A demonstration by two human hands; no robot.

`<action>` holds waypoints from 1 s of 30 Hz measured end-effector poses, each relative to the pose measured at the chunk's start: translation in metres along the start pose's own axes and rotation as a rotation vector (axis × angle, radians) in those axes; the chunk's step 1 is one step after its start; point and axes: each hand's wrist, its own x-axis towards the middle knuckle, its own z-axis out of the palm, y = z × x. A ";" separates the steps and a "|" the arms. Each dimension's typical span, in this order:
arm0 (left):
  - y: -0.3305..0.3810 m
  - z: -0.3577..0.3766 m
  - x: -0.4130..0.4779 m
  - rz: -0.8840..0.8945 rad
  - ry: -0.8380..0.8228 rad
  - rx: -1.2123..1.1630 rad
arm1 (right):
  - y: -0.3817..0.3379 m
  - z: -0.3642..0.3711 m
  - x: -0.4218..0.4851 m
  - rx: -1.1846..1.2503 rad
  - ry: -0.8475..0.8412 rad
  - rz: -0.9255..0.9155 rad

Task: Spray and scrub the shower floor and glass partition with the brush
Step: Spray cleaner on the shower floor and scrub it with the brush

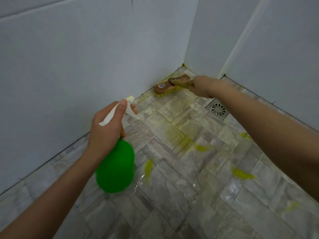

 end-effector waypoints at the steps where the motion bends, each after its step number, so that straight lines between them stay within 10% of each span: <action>1: 0.000 -0.003 -0.002 0.002 0.003 0.006 | 0.001 -0.010 -0.003 -0.011 -0.047 0.025; 4: 0.001 -0.015 -0.006 0.005 0.028 0.024 | -0.010 -0.029 -0.023 -0.153 -0.236 0.029; 30: -0.016 -0.060 -0.050 -0.065 0.190 0.010 | -0.100 0.028 -0.052 -0.028 -0.084 -0.269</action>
